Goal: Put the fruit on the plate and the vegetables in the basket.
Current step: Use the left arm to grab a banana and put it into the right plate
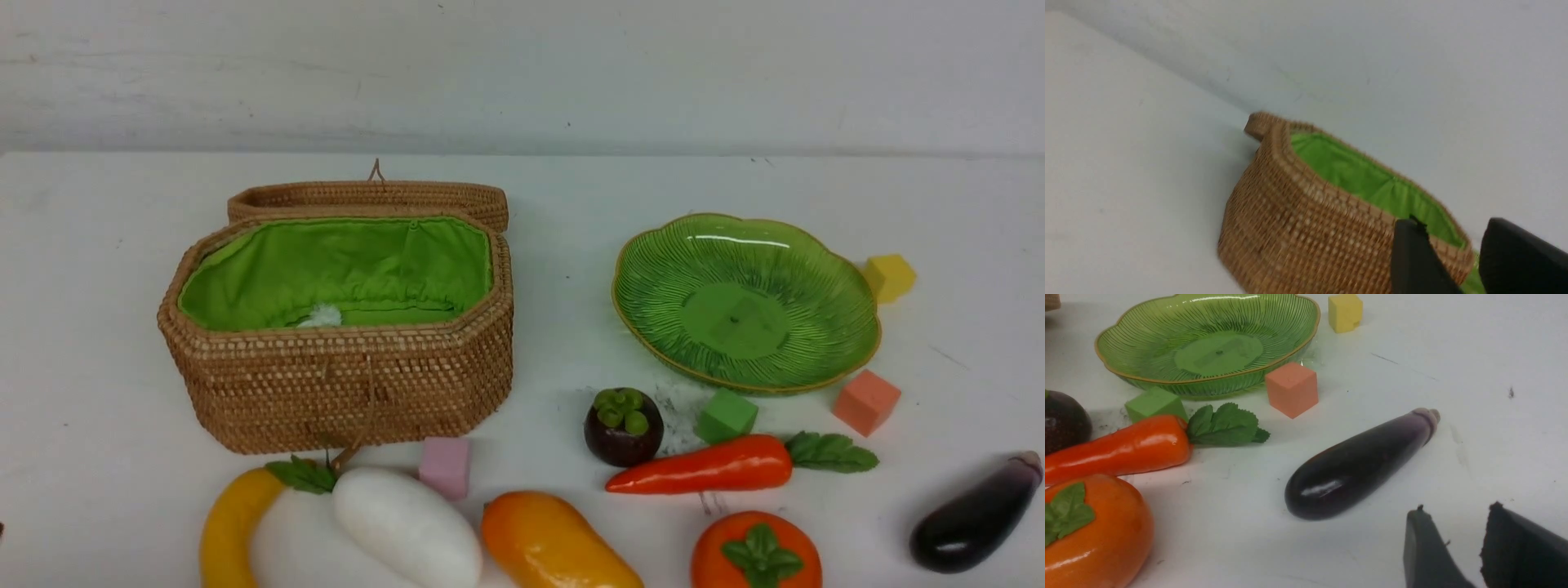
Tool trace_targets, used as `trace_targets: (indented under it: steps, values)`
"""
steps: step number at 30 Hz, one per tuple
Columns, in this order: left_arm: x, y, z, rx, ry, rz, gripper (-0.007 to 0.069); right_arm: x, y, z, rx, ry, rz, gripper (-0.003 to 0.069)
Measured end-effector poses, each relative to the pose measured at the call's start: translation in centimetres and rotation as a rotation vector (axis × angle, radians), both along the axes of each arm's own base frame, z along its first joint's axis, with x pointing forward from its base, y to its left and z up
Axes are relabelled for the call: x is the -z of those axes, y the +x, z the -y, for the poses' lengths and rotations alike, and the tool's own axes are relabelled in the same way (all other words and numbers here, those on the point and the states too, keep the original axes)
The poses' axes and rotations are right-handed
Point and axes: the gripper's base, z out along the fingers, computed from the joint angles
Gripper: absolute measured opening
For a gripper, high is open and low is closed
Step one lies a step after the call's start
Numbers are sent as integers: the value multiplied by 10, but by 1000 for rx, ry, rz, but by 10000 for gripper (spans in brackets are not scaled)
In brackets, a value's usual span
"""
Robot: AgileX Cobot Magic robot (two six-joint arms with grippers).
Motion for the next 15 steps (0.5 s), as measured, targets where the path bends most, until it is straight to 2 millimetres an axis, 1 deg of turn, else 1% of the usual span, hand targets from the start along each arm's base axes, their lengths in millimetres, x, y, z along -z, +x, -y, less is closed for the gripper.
trace_targets:
  steps: [7,11,13,14,15]
  values:
    - [-18,-4,-3,-26,-38,196,239,0,0,0,0,0,0,243]
    - [-24,-6,-4,-35,-46,264,239,0,0,0,0,0,0,243]
    - [-38,-9,-5,-36,-51,315,239,0,0,0,0,0,0,243]
    - [-41,-10,-5,-36,-52,325,239,0,0,0,0,0,0,243]
    - [-53,-14,-5,-39,-48,364,239,0,0,0,0,0,0,243]
